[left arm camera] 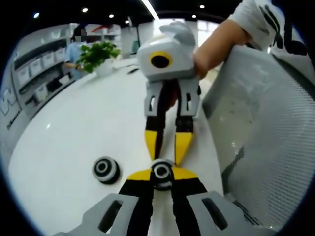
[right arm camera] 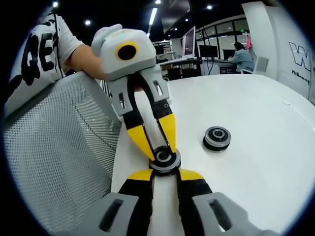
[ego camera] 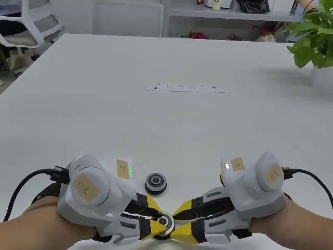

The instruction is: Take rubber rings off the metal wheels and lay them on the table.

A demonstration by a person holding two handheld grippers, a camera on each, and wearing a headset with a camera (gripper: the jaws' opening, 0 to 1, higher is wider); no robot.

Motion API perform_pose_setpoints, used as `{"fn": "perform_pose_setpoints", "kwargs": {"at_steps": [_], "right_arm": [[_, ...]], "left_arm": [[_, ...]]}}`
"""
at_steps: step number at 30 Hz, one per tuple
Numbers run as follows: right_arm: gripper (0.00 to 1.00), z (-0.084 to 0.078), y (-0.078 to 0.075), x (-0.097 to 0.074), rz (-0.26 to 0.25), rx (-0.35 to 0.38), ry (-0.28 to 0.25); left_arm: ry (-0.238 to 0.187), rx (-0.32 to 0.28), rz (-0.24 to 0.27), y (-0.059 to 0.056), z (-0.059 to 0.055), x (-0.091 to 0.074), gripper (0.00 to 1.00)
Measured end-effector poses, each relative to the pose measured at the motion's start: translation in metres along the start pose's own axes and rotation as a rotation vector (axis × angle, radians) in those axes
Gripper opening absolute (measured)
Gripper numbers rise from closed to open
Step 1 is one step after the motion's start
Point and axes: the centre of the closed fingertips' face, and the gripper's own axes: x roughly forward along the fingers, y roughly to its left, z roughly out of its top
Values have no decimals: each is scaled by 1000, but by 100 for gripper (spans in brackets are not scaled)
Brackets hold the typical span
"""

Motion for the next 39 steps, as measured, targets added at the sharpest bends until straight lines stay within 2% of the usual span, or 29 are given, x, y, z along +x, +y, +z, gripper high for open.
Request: {"fn": "perform_pose_setpoints", "kwargs": {"at_steps": [16,27,31,39], "right_arm": [[7,-3,0,-2,-2,16,10],[1,-4,-1,-4,-5,56,4],[0,-4,-3,-5,-12,72,3],[0,-4,-4,-6,-8,148,-17]], "left_arm": [[4,0,4,0,0,0,14],[7,-3,6,0,0,0,14],[9,-2,7,1,0,0,14],[12,1,10,0,0,0,13]]}}
